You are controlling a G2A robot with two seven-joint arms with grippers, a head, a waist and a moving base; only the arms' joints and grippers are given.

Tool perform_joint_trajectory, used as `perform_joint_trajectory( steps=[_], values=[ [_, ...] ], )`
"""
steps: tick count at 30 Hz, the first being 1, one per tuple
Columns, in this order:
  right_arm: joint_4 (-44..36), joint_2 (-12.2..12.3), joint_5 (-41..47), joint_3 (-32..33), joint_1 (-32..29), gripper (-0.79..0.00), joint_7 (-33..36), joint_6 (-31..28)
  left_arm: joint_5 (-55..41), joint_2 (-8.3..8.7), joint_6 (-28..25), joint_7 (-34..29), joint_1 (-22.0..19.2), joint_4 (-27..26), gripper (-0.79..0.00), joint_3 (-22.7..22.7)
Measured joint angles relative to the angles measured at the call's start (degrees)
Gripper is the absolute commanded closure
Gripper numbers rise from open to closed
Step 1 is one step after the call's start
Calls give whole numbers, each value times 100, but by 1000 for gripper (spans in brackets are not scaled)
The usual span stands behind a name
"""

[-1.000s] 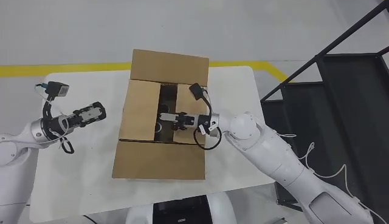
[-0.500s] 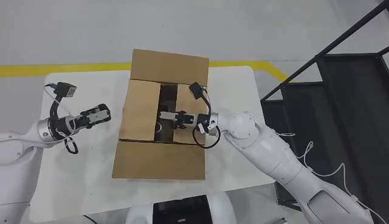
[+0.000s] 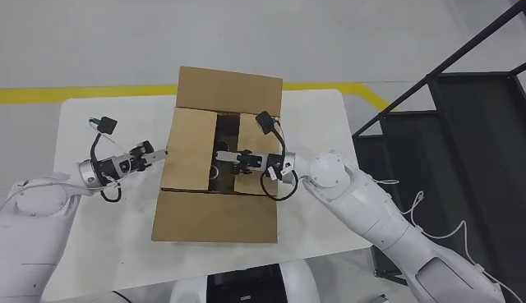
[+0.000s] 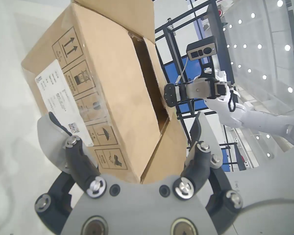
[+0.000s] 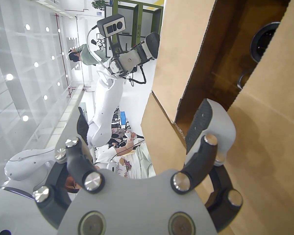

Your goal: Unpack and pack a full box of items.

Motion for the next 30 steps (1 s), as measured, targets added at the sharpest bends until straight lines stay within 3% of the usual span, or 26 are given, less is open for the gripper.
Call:
perform_joint_trajectory(
  steps=[18,24,30],
  values=[
    [0,0,0,0,0,-785,0,0,-682,-311,-220,-468,-744,562,-785,1402],
    [-11,0,-2,3,-10,-785,-15,0,-685,-341,-290,-344,-943,773,-785,1441],
    [-130,26,-103,207,-67,-785,5,86,-660,-247,-363,-168,-817,821,-785,1072]
  ],
)
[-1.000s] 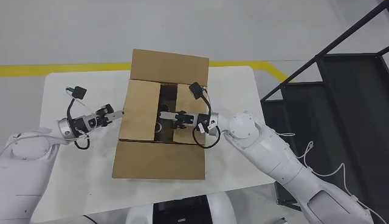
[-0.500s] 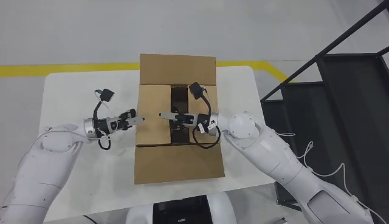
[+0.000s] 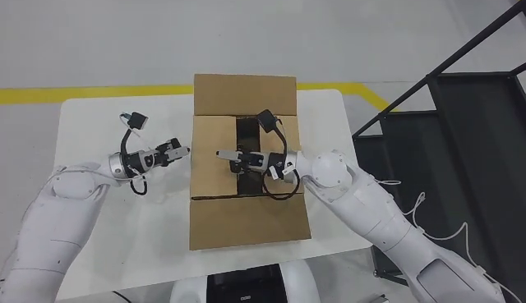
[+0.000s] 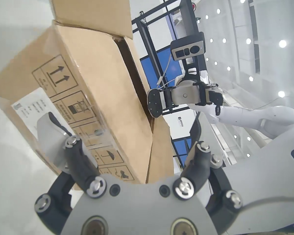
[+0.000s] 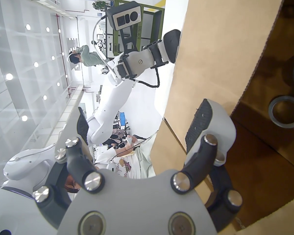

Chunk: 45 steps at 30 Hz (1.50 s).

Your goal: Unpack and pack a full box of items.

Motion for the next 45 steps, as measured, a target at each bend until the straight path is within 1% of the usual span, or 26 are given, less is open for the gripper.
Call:
perform_joint_trajectory(
  steps=[4,8,13,16,20,23,25,31,34,37,41,45],
  values=[
    [58,25,-217,115,-7,-785,9,253,-96,96,-22,113,258,-163,-785,-374],
    [165,18,-576,51,49,-785,73,619,-233,191,2,167,549,-429,-785,-769],
    [332,-58,-504,-120,145,-785,176,690,-296,263,54,230,799,-755,-785,-1094],
    [430,-143,-151,-234,201,-785,217,443,-320,287,71,273,902,-956,-785,-1213],
    [500,-289,444,-381,325,-785,208,-214,-363,310,67,349,1012,-1216,-785,-1346],
    [536,-389,688,-504,441,-785,182,-545,-413,324,70,377,1102,-1358,-785,-1430],
    [564,-455,709,-626,543,-785,182,-635,-437,332,70,393,1154,-1414,-785,-1478],
    [724,-736,661,-1139,1000,-785,121,-782,-537,347,34,455,1310,-1527,-785,-1587],
    [826,-919,482,-1484,1313,-785,105,-690,-571,354,7,477,1386,-1563,-785,-1639],
    [1064,-1148,292,-1882,1664,-785,39,-433,-620,366,-37,503,1459,-1566,-785,-1731],
    [1585,-1510,114,-2393,2068,-785,-95,-191,-698,393,-91,499,1567,-1547,-785,-1922],
    [2096,-1850,-21,-2771,2330,-785,-199,-49,-761,423,-115,473,1699,-1535,-785,-2119]
  ],
)
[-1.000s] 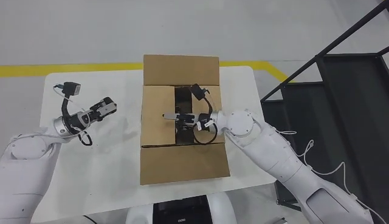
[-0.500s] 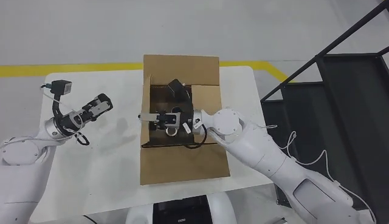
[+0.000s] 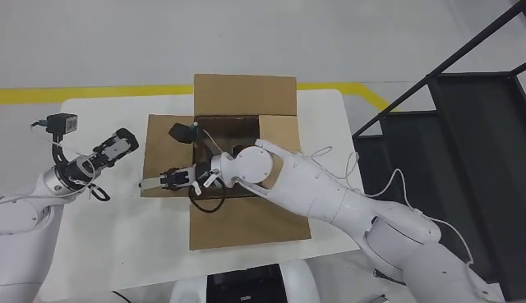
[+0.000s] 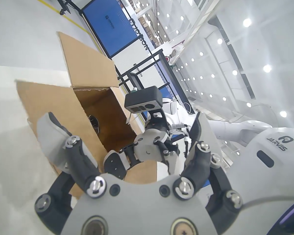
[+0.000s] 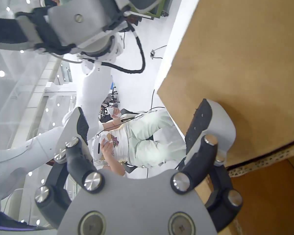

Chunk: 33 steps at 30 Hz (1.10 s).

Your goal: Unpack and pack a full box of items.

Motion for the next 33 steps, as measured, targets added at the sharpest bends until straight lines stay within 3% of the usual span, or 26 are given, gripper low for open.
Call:
perform_joint_trajectory(
  steps=[8,12,16,24,33],
  values=[
    [635,-509,-705,-479,343,-785,-79,363,-135,25,-50,-14,217,15,-785,-195],
    [819,-623,-790,-475,354,-785,16,341,-219,16,-68,-24,227,63,-785,-153],
    [862,-640,-421,-192,266,-785,83,-44,-294,5,-87,-77,174,88,-785,-80],
    [409,-305,-119,739,-141,-785,285,-772,-434,4,-27,-149,-2,83,-785,-80],
    [-846,338,-612,2204,-1124,-785,366,-453,-840,-36,-20,-410,-116,-355,-785,202]
  ],
)
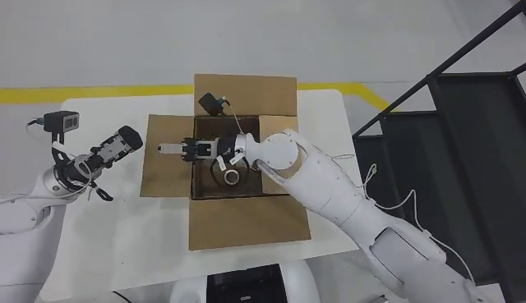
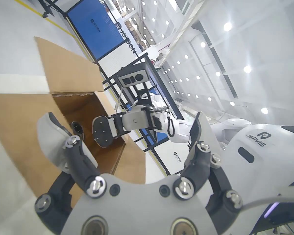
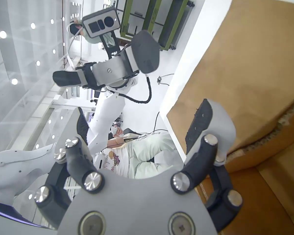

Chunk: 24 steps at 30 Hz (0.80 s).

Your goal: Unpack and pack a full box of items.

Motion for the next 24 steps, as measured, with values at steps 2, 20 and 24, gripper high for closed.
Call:
perform_joint_trajectory(
  steps=[2,20,24],
  values=[
    [-300,132,-48,385,-285,-785,56,27,-143,-7,86,-172,-151,-214,-785,96],
    [-2597,848,-646,3388,-3082,-785,-318,689,486,-438,1758,-1011,-2492,-427,-785,2721],
    [-2681,885,-608,3624,-3397,-785,-450,676,779,-621,1847,-911,-2870,-89,-785,3384]
  ],
)
